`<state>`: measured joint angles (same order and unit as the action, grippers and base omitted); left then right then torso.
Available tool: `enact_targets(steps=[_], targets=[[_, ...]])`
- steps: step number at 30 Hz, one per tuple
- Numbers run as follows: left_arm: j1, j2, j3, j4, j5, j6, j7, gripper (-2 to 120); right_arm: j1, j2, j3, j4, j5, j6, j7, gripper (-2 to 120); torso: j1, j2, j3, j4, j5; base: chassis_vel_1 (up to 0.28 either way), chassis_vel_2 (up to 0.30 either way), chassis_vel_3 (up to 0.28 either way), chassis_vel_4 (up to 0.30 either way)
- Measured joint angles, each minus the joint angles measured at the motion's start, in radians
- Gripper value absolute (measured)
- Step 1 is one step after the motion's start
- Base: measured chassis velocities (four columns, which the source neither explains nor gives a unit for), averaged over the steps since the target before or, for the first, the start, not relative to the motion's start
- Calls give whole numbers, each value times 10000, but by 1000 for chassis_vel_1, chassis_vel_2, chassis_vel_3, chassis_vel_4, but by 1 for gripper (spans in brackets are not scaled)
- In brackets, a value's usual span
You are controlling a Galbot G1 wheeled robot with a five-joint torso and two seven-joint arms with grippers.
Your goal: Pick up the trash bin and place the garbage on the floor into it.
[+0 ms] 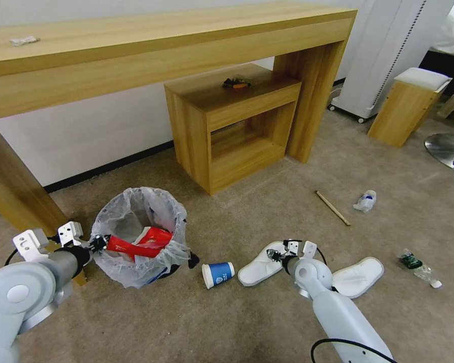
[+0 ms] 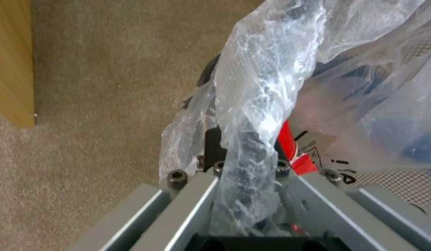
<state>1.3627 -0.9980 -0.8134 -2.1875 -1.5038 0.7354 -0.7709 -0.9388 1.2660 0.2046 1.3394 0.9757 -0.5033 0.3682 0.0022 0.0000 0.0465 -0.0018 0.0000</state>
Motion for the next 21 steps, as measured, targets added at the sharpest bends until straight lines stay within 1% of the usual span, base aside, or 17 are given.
enact_targets(steps=[3,11,12,13,14,15,17,18,21], targets=[[3,9,0,-10,0,0,3,0,6,5,8,-125,-101,0,5,35,0,0,0,0,0,0,0,0,0],[112,43,-83,-74,-6,0,22,0,11,25,26,-292,-326,1,-56,34,0,0,0,1,0,0,0,0,0],[124,43,-92,-89,-7,0,23,0,0,12,25,-277,-343,1,-72,38,0,0,0,1,0,0,0,0,0],[124,43,-92,-89,-7,0,23,0,0,12,25,-277,-343,1,-72,38,0,0,0,1,0,0,0,0,0],[128,43,-93,-105,-5,0,24,0,0,9,25,-277,-350,1,-83,45,0,0,0,0,0,0,0,0,0],[131,38,-93,-119,-4,0,26,0,4,9,26,-301,-363,1,-116,48,0,0,0,1,0,0,0,0,0],[133,25,-93,-155,2,0,26,0,18,12,30,-363,-400,1,-199,59,0,0,0,1,0,0,0,0,0],[133,25,-93,-155,2,0,26,0,18,12,30,-363,-400,1,-199,59,0,0,0,1,0,0,0,0,0],[152,9,-97,-207,12,0,25,0,69,64,37,-560,-540,42,-360,73,0,0,0,0,0,0,0,0,0]])
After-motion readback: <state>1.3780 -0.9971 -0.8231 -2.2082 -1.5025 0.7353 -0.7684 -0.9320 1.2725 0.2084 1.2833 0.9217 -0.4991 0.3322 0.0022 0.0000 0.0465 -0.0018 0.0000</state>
